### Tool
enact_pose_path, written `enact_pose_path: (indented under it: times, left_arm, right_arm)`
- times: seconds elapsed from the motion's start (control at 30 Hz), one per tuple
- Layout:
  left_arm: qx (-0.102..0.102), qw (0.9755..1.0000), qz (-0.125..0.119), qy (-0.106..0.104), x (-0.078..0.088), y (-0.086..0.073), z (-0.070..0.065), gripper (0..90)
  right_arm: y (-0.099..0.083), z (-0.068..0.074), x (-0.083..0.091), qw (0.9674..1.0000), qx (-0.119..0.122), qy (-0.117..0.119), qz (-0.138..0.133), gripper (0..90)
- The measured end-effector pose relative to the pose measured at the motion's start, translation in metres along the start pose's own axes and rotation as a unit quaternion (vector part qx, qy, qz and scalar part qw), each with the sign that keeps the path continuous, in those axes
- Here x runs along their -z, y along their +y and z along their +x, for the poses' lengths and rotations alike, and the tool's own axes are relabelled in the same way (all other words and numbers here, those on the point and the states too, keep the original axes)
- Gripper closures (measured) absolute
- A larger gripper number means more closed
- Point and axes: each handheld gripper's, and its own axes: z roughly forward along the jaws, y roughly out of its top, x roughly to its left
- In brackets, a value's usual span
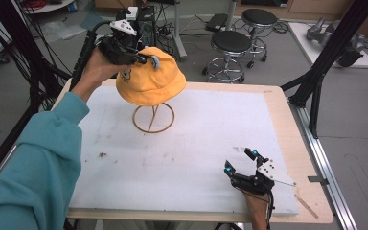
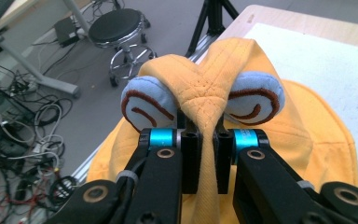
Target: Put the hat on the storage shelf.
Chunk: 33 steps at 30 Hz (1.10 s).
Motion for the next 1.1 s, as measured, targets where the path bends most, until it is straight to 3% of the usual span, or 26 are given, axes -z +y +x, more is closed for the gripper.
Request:
enact_pose_path:
  times: [0.2, 0.27, 0.33, 0.4, 0.53, 0.67, 0.8, 0.9, 0.97, 1.1]
  left_arm:
    - [0.010, 0.9998, -0.006, -0.018, -0.001, -0.003, 0.002, 81.4]
    - [0.017, 0.9993, -0.011, -0.032, -0.003, -0.004, 0.002, 66.8]
    - [0.005, 0.9996, -0.021, -0.015, -0.005, -0.005, -0.001, 43.7]
    - [0.000, 0.9994, -0.035, -0.005, -0.005, -0.007, -0.004, 30.1]
    - [0.009, 0.9985, -0.052, -0.015, -0.006, -0.012, -0.003, 14.6]
    - [0.029, 0.9956, -0.089, -0.007, -0.002, -0.019, -0.001, 6.2]
    - [0.045, 0.9914, -0.121, -0.020, 0.008, -0.029, -0.005, 5.8]
    - [0.056, 0.9898, -0.129, -0.025, 0.021, -0.036, -0.007, 5.8]
    - [0.061, 0.9886, -0.131, -0.042, 0.029, -0.041, -0.009, 5.8]
    - [0.057, 0.9879, -0.141, -0.030, 0.049, -0.056, -0.022, 5.9]
  right_arm:
    - [0.000, 0.000, 0.000, 1.0000, -0.001, -0.001, 0.000, 10.4]
    - [0.000, 0.000, 0.000, 1.0000, 0.000, -0.001, 0.000, 10.4]
    - [0.000, 0.000, 0.000, 1.0000, 0.001, -0.001, 0.000, 10.4]
    - [0.000, 0.000, 0.000, 1.0000, 0.001, -0.001, 0.000, 10.4]
    - [0.000, 0.000, 0.000, 1.0000, 0.002, -0.001, -0.001, 10.4]
    - [0.000, 0.000, 0.000, 1.0000, 0.001, 0.000, 0.000, 10.4]
    - [0.000, 0.000, 0.000, 1.0000, 0.002, 0.000, -0.002, 10.4]
    - [0.000, 0.000, 0.000, 1.0000, 0.001, -0.001, -0.002, 10.4]
    - [0.000, 0.000, 0.000, 1.0000, 0.002, -0.001, -0.002, 10.4]
    - [0.000, 0.000, 0.000, 1.0000, 0.002, 0.000, -0.002, 10.4]
